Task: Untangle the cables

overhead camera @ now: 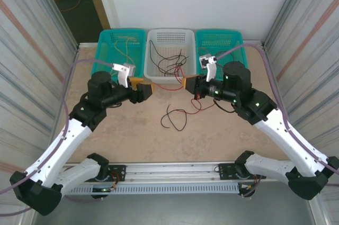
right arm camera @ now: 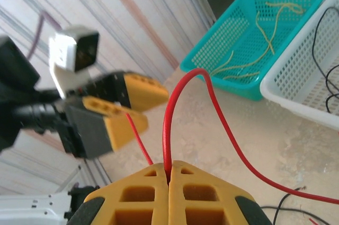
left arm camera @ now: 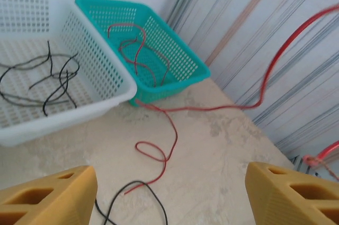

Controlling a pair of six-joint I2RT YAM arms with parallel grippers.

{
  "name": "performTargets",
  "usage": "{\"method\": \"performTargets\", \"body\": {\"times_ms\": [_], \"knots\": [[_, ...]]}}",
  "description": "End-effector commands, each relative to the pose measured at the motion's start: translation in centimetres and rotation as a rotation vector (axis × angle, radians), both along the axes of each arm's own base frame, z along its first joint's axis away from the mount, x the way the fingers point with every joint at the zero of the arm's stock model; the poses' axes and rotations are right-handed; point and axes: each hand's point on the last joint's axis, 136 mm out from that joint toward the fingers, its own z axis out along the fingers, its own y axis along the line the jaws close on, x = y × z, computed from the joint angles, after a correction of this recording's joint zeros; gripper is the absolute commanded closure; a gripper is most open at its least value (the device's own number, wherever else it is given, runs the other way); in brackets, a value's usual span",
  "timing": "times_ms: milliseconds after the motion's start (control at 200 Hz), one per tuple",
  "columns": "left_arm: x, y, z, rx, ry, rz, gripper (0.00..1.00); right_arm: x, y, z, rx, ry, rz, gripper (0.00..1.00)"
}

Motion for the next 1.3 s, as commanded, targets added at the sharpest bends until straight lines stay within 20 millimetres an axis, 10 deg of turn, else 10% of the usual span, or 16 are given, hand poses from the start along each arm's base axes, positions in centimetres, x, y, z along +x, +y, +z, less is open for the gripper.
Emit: {"method": "performTargets", "body": {"times_ms": [0, 306, 767, 992, 1293], "knots": [[-1.8, -1.5, 2.6, -0.039, -0.069, -0.160, 0.26, -1.6, 1.4, -0.4, -0.067, -0.020, 0.106, 1.00], [-1.0, -2.4, 3.0, -0.064, -0.058, -0.192, 0.25, -0.3, 1.0, -0.2, -0.136, -0.073, 0.017, 1.00], [0.9, -3.5, -9.6, 0.032, 0.326, -0.003, 0.29, 3.2, -3.5, 6.7, -0.147, -0.251, -0.227, 1.00], [0.2, -4.1, -12.0, 0.099, 0.387, 0.010, 0.31, 8.0, -8.7, 8.4, -0.119, -0.200, -0.400, 1.00], [-0.1, -4.2, -12.1, 0.112, 0.387, 0.019, 0.31, 17.4, -15.9, 4.6, -0.149, 0.016, -0.644, 1.00]]}}
